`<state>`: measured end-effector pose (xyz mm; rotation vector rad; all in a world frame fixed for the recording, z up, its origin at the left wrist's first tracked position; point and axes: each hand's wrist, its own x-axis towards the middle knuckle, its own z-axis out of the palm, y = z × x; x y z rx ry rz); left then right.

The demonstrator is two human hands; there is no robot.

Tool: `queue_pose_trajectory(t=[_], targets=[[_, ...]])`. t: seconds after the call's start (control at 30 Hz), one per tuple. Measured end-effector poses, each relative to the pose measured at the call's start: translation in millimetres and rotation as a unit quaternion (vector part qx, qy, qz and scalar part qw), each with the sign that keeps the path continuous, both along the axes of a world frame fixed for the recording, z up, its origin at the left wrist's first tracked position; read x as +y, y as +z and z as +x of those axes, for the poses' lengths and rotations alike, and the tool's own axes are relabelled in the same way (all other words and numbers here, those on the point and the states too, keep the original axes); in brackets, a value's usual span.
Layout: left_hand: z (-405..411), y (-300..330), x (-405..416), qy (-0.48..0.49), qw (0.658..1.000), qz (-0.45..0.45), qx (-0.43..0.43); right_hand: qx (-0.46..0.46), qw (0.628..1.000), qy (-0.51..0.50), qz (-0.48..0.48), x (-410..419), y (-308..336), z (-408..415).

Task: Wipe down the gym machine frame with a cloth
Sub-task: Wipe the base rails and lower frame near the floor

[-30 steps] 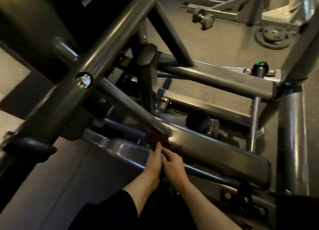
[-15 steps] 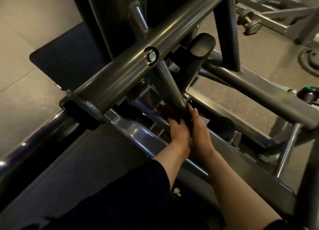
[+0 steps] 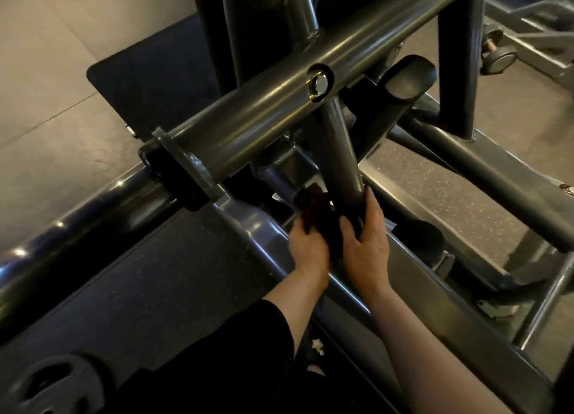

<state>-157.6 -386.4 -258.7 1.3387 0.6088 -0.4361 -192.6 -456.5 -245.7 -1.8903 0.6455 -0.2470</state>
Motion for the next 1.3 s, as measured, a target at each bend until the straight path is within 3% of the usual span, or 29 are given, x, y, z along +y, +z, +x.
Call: queue_pose_trajectory(t=[0.07, 0.2, 0.33, 0.47, 0.63, 0.77, 0.87, 0.93, 1.1, 1.2, 1.3], targets=[[21, -4, 17, 0.118, 0.992, 0.026, 0.018, 0.005, 0.997, 0.016, -0.076, -3, -5, -1], [72, -20, 43, 0.226, 0.972, -0.052, 0.033, 0.008, 0.991, 0.023, -0.129, -4, -11, 0], [74, -37, 21, 0.118, 0.991, -0.045, 0.051, 0.005, 0.992, 0.038, -0.118, -9, -13, -2], [18, -44, -18, 0.043, 0.999, 0.001, 0.020, 0.018, 0.995, 0.059, -0.074, -19, -11, -5], [-47, -11, -38, 0.014, 0.973, -0.188, 0.132, 0.041, 0.995, 0.073, 0.056, -25, 5, -12], [-54, 35, -37, -0.109, 0.984, -0.136, 0.036, 0.011, 0.994, -0.022, 0.104, -26, 23, -30], [-47, 65, -25, -0.141, 0.975, -0.170, 0.010, -0.004, 0.981, -0.042, 0.189, -22, 34, -37], [-41, 83, -17, -0.158, 0.972, -0.172, -0.015, -0.023, 0.981, -0.059, 0.186, -20, 42, -31], [-22, 117, 1, -0.155, 0.970, 0.023, -0.187, -0.140, 0.986, -0.091, -0.016, -1, 76, 6], [-11, 116, 22, -0.138, 0.952, 0.126, -0.242, -0.111, 0.988, -0.053, -0.092, 9, 70, 23], [-7, 119, 39, -0.175, 0.911, 0.228, -0.297, -0.083, 0.989, -0.080, -0.091, 13, 62, 24]])
